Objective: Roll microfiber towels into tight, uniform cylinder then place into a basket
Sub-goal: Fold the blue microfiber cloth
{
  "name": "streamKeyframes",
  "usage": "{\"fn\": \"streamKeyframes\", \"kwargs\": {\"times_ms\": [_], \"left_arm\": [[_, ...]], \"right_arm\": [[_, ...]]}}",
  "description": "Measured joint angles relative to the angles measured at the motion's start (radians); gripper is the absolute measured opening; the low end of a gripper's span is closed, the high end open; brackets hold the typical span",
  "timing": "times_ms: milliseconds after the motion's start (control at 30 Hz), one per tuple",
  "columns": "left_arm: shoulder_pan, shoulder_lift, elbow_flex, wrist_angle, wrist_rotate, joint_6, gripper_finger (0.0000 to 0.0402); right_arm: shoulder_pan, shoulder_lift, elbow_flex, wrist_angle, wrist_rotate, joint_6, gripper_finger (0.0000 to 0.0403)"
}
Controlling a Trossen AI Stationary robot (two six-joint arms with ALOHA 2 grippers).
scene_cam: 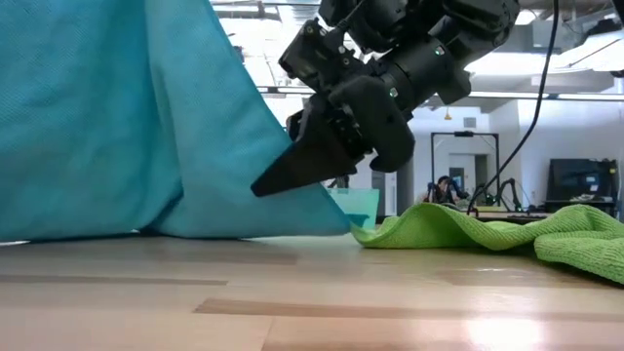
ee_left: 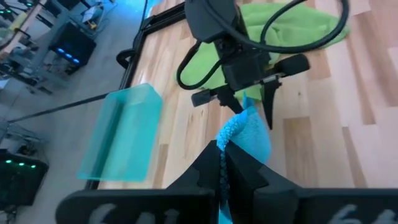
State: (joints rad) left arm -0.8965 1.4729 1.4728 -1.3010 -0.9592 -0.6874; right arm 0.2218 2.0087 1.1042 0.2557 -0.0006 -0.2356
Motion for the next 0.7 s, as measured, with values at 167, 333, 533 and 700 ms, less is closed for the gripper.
{"fn": "streamKeyframes", "kwargs": {"times_ms": [167, 333, 533, 700], "left_arm": [[-0.021, 0.000, 0.052, -0.043, 0.045, -0.043, 0.0000], [-0.028, 0.000, 0.062, -0.096, 0.061, -0.051, 0.0000], [-0.028, 0.000, 0.098, -0.220, 0.014, -0.100, 0.0000], [-0.028, 0.000, 0.118, -0.272, 0.012, -0.146, 0.0000]], "right_arm": [[0.000, 0.000, 0.000, -0.018, 0.001, 0.000, 0.0164], [0.008, 0.000, 0.000, -0.017, 0.003, 0.001, 0.0164], [0.014, 0.000, 0.000, -0.053, 0.003, 0.000, 0.0164], [0.012, 0.000, 0.000, -0.092, 0.003, 0.000, 0.0159]]}}
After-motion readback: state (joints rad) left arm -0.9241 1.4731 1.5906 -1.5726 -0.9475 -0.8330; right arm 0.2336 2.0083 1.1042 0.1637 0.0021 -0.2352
